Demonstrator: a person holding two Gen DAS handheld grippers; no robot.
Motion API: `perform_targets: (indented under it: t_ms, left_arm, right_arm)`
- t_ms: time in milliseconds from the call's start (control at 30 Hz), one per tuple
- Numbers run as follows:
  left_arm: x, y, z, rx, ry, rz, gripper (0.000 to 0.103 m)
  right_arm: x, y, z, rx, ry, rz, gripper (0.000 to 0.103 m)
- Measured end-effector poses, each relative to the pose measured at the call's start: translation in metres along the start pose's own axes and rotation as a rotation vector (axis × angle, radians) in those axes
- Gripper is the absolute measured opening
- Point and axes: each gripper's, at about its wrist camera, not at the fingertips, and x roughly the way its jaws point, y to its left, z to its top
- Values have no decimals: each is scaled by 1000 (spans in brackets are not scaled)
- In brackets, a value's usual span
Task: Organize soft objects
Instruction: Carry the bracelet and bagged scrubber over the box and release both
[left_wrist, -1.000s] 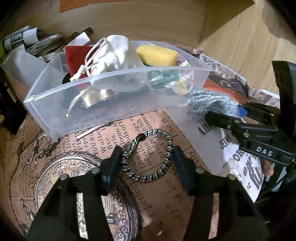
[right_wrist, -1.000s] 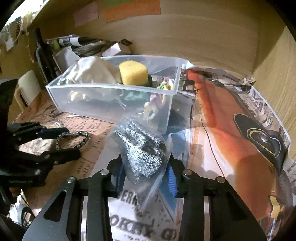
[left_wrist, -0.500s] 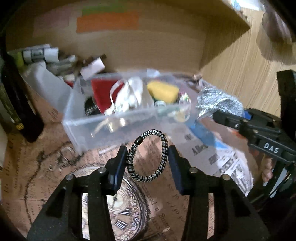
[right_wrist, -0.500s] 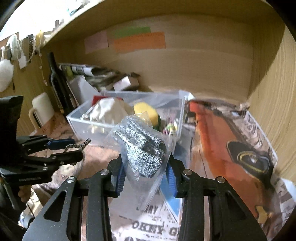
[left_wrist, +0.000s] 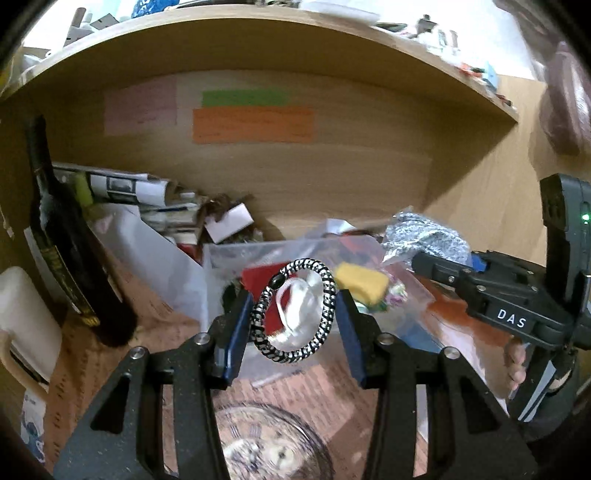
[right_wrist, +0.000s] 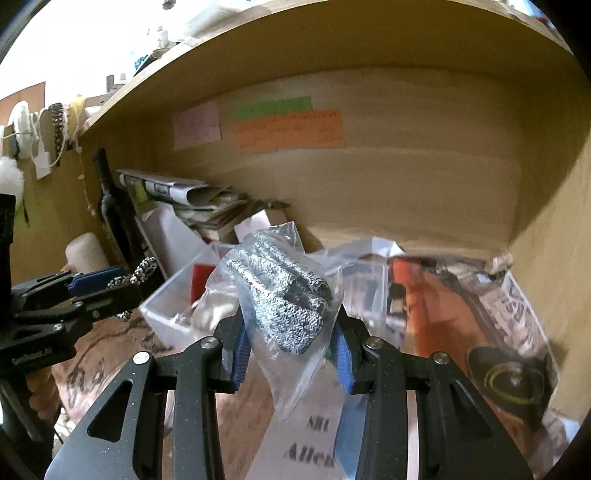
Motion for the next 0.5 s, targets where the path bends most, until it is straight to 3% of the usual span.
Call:
perform_targets:
  t_ms: [200, 500]
  left_arm:
    - [30, 13, 15, -10, 20, 33, 45]
    - [88, 27, 18, -38, 126, 62, 45]
  right_arm:
    - [29, -6, 16, 8, 22, -32, 35]
    - [84, 0, 15, -1, 139, -9, 35]
